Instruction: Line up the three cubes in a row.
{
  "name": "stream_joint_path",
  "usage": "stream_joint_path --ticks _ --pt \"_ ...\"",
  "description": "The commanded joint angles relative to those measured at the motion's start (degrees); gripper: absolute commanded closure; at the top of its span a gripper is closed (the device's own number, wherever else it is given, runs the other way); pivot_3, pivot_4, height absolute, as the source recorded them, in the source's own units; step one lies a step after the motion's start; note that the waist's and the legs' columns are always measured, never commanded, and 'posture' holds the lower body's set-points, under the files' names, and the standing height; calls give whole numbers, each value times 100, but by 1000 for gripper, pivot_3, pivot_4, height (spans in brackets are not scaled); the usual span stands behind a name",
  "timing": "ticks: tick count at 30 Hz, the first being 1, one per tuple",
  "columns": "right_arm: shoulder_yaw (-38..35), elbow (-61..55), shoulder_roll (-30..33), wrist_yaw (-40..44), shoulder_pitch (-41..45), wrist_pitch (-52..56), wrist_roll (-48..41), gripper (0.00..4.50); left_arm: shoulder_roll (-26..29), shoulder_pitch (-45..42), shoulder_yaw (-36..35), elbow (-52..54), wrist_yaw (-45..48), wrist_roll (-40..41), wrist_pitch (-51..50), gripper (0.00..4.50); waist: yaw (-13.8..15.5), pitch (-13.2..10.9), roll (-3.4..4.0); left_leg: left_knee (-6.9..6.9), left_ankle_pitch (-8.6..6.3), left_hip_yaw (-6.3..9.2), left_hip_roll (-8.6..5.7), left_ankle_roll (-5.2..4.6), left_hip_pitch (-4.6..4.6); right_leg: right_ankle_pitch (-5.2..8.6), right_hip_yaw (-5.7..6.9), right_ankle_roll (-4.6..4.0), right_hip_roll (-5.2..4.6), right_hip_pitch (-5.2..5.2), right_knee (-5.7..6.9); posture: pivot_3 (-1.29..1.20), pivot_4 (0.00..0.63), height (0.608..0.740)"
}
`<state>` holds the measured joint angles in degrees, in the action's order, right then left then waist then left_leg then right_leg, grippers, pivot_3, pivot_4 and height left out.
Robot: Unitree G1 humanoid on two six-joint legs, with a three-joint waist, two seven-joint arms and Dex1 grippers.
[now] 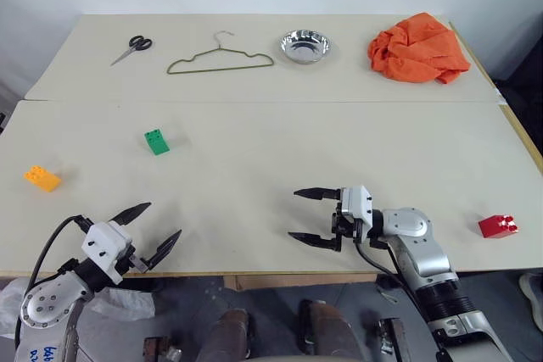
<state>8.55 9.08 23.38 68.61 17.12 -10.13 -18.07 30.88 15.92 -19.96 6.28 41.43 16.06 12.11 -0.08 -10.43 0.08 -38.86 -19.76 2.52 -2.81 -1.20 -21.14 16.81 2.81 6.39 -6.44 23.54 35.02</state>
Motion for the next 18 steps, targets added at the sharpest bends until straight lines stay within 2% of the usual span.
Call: stream_joint_path --ticks 1,8,11,13,14,16,18 --pt "-26 -280 -36 -81 -11 -90 -43 0 59 48 -134 228 -49 133 -52 36 0 0 0 0 0 0 0 0 0 0 0 0 0 0 0 0 150 740" --pt "-240 -701 21 -431 -99 159 -209 0 64 -81 -142 500 106 737 -451 36 9 0 0 -3 0 0 -1 0 0 0 0 0 -2 -1 0 0 150 740" --pt "-908 -1182 84 -1202 -62 655 -562 0 121 -492 51 633 267 1111 -861 36 36 -1 1 -6 0 5 -1 0 -4 0 1 0 -2 -1 1 0 150 740" --pt "-1204 -1430 226 -1378 -114 1057 -847 0 132 -719 189 681 295 1130 -1050 36 67 -1 1 -14 0 5 -3 0 -5 -1 2 1 -3 -2 6 0 150 740" --pt "-1537 -1615 415 -1506 -255 1189 -955 0 137 -932 407 708 369 1086 -1151 36 75 -1 2 -14 0 4 -4 0 -3 -2 -1 3 -3 -4 6 0 150 740" --pt "-2821 -1969 918 -2053 -775 1404 -1073 0 185 -1600 1123 717 693 904 -1419 36 183 -1 14 -13 -1 8 -7 -2 -4 -2 2 3 -4 -5 4 0 150 740" --pt "-3710 -2219 1202 -2412 -1268 1556 -1152 0 235 -1967 1502 720 935 892 -1625 36 320 -3 24 -13 -2 21 -22 -8 -14 -2 10 3 -12 -6 7 0 150 740"
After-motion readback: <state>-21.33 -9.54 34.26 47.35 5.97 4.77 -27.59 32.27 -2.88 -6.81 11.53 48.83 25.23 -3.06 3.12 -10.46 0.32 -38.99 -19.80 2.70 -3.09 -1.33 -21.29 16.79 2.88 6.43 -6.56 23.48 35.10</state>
